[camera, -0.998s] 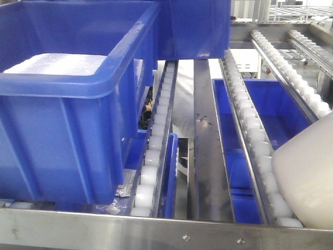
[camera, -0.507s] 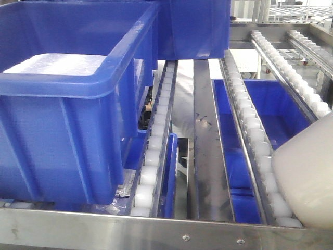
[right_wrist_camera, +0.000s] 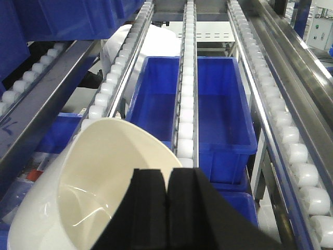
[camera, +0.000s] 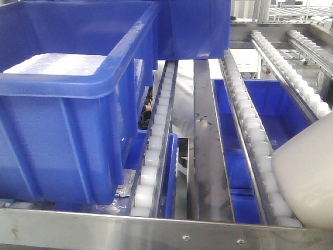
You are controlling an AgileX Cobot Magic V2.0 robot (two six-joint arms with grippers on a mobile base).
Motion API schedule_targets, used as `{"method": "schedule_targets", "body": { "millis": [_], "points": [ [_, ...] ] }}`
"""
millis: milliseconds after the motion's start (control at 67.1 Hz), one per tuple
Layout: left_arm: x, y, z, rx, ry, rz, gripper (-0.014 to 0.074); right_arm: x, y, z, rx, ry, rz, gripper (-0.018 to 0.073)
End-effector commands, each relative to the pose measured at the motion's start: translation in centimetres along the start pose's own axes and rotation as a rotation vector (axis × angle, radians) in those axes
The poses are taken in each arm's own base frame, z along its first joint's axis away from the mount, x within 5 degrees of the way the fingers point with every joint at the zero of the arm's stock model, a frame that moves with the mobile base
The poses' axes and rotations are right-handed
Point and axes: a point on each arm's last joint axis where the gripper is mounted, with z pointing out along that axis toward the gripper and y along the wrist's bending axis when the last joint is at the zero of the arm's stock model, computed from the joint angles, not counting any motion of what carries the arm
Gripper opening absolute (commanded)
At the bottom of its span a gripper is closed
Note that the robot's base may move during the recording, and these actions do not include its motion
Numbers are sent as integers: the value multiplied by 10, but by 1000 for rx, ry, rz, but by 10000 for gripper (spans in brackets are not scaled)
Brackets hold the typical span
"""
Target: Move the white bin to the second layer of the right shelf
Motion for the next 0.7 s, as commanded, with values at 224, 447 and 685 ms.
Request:
{"method": "schedule_targets", "body": {
  "millis": [224, 447, 685],
  "points": [
    [4, 0, 1, 2, -66, -3, 85, -15, 1, -3, -7, -134, -8, 53],
    [4, 0, 1, 2, -66, -3, 85, -15, 1, -3, -7, -134, -8, 53],
    [4, 0, 1, 2, -66, -3, 85, -15, 1, -3, -7, -134, -8, 53]
  ]
}}
